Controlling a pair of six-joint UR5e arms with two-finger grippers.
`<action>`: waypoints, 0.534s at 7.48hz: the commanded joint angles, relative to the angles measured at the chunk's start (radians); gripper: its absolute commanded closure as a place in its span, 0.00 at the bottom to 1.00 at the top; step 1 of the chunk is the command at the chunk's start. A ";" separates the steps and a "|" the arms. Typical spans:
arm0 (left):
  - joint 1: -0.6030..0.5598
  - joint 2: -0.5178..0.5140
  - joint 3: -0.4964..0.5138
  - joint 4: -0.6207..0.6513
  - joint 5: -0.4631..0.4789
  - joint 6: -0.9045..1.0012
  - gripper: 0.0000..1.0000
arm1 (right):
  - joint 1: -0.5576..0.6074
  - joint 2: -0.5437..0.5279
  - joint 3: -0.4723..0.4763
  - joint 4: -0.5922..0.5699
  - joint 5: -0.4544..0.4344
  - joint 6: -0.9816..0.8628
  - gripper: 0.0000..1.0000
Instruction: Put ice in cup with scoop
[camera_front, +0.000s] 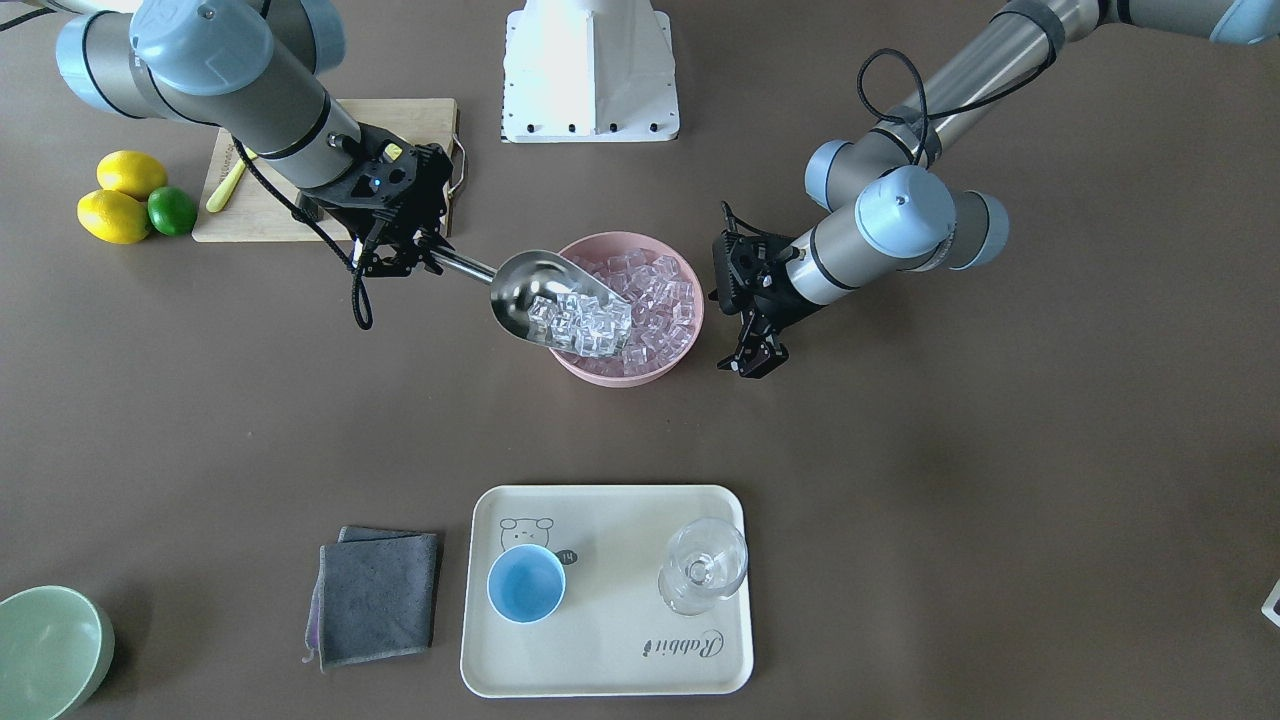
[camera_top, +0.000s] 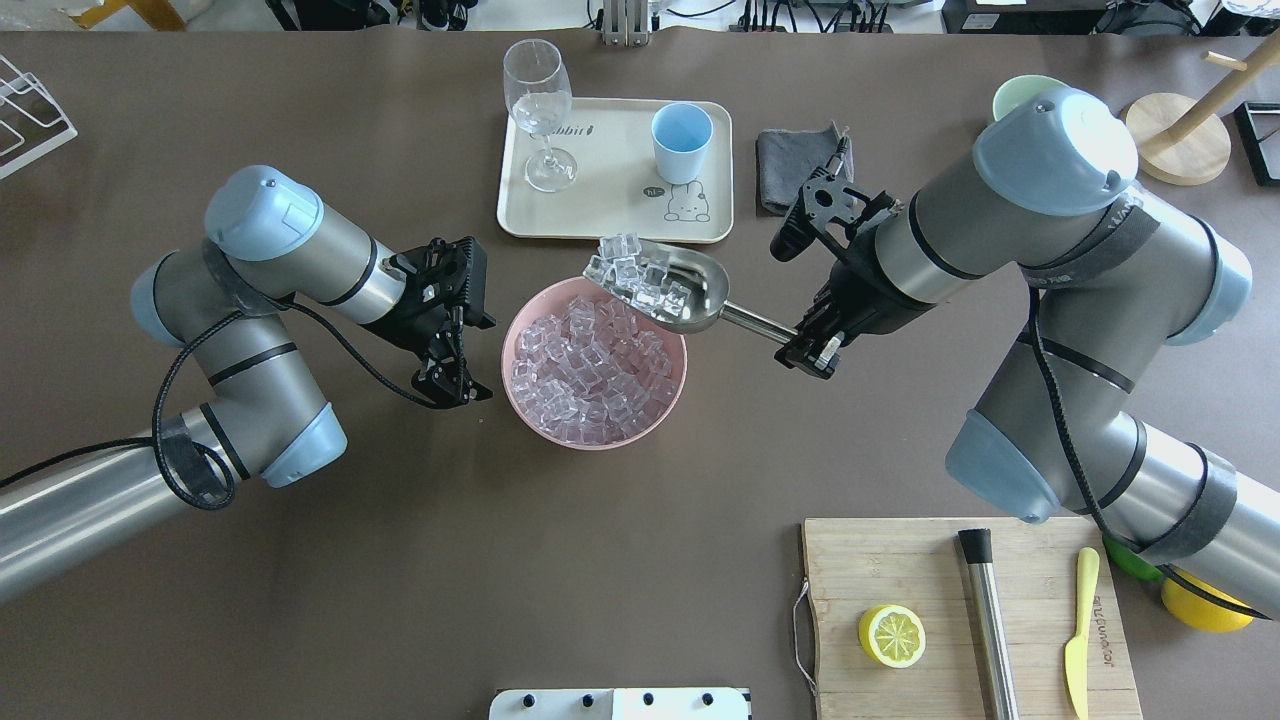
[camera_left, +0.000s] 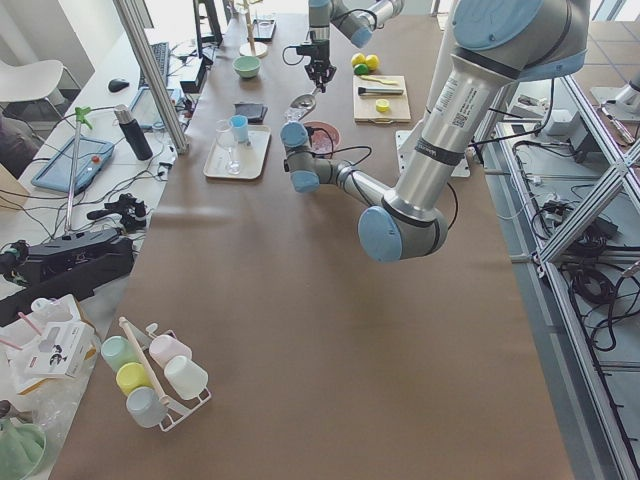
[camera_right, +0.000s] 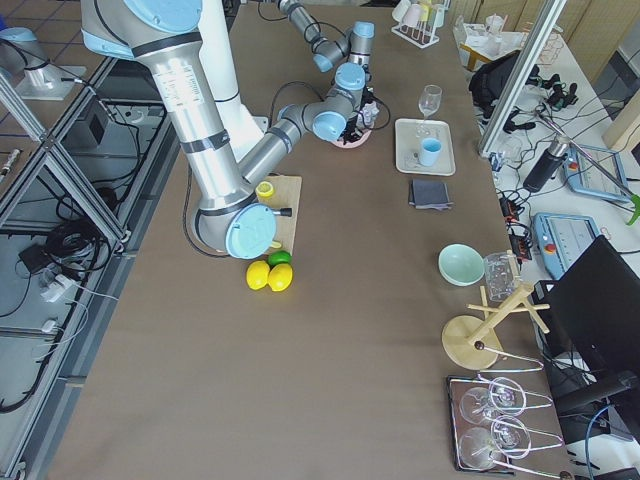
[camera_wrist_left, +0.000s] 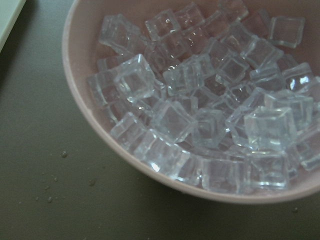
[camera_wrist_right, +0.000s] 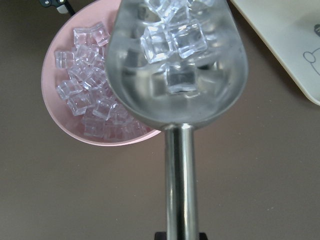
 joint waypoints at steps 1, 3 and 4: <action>-0.096 0.006 -0.008 0.056 -0.079 0.004 0.01 | 0.057 0.004 -0.011 -0.012 0.020 0.051 1.00; -0.157 0.092 -0.087 0.077 -0.083 0.004 0.01 | 0.107 0.006 -0.059 -0.011 0.021 0.085 1.00; -0.179 0.121 -0.106 0.089 -0.032 0.002 0.01 | 0.132 0.015 -0.092 -0.011 0.021 0.094 1.00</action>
